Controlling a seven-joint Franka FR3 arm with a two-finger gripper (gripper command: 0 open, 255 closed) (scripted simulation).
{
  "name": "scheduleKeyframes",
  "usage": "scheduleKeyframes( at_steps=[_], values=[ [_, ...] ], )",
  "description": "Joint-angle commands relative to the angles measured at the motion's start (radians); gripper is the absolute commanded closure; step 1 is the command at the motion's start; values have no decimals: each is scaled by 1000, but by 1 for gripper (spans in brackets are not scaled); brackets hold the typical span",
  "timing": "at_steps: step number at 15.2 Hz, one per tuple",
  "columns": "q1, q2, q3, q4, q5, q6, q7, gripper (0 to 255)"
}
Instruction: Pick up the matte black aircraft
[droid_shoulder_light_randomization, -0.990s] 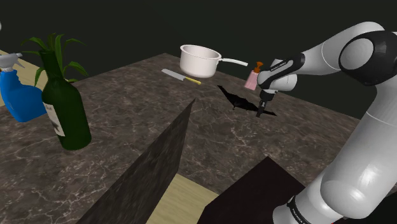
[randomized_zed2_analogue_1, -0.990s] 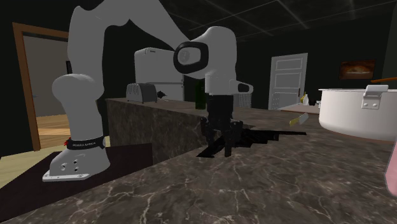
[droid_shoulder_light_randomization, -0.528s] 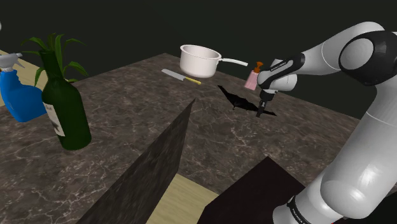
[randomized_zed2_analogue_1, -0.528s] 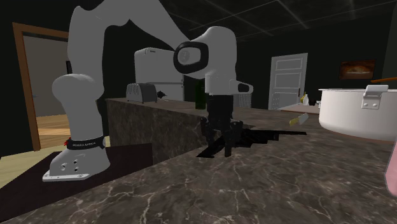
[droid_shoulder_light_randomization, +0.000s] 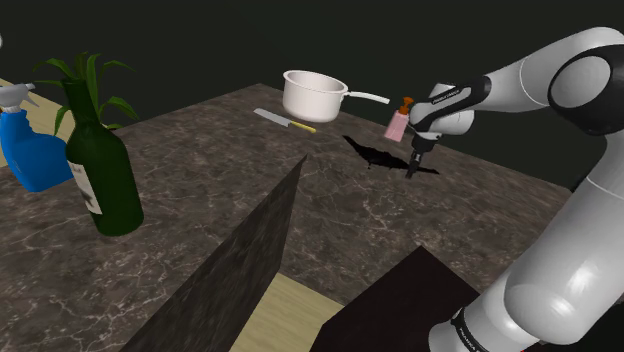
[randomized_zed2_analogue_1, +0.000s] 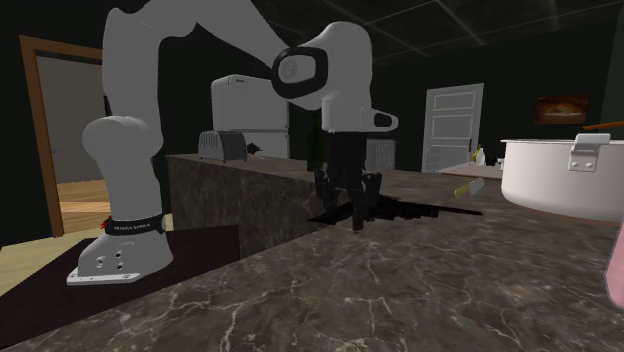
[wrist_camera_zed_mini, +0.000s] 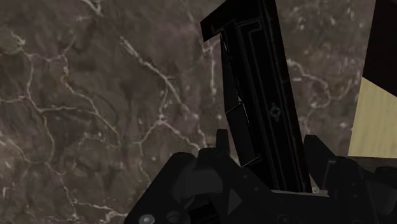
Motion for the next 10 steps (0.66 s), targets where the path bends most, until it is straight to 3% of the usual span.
scheduleKeyframes(
  at_steps=[1,10],
  values=[
    [3,-18,-2,13,-12,-28,8,255],
    [10,-75,-4,58,-50,-120,30,255]
  ],
)
